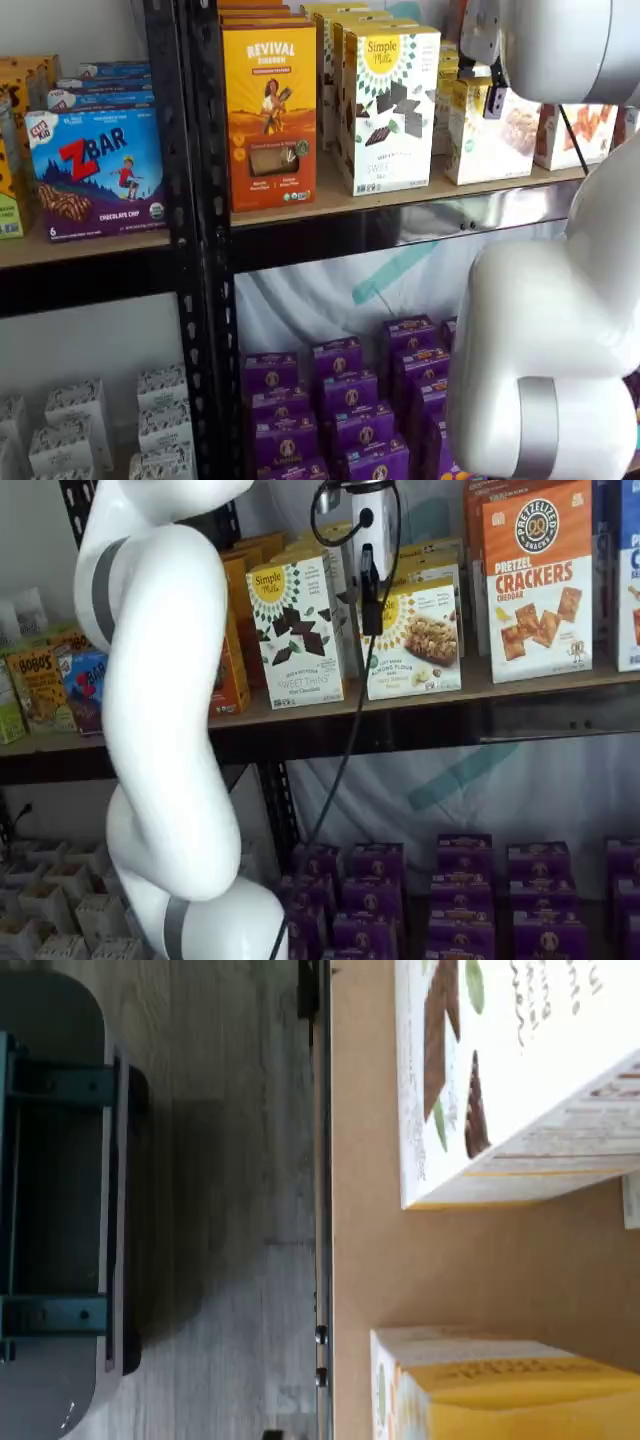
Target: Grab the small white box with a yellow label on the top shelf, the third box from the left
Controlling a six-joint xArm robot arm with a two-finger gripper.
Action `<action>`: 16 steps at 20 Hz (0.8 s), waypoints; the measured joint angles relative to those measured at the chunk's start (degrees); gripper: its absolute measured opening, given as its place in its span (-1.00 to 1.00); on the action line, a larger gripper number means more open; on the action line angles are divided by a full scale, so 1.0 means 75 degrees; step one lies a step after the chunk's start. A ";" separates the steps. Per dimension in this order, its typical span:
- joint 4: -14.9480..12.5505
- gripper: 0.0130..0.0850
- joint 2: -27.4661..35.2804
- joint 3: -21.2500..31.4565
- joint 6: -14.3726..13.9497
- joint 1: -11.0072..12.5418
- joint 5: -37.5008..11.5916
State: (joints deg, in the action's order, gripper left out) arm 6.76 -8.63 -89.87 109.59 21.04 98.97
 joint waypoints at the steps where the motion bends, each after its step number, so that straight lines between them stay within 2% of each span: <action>1: 0.0009 0.89 0.0001 -0.0001 0.0001 0.0003 0.0006; 3: 0.0031 0.67 -0.0013 0.0022 0.0005 0.0009 0.0009; 4: 0.0042 0.67 -0.0020 0.0034 0.0007 0.0013 0.0008; 6: 0.0076 0.44 -0.0047 0.0073 0.0013 0.0024 -0.0012; 8: 0.0097 0.44 -0.0066 0.0098 0.0016 0.0030 -0.0015; 9: 0.0093 0.33 -0.0070 0.0103 0.0016 0.0030 -0.0014; 15: 0.0104 0.33 -0.0128 0.0171 0.0036 0.0051 -0.0034; 16: 0.0132 0.22 -0.0133 0.0178 0.0043 0.0062 -0.0039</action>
State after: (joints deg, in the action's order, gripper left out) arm 7.75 -9.62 -88.53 109.91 21.50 98.68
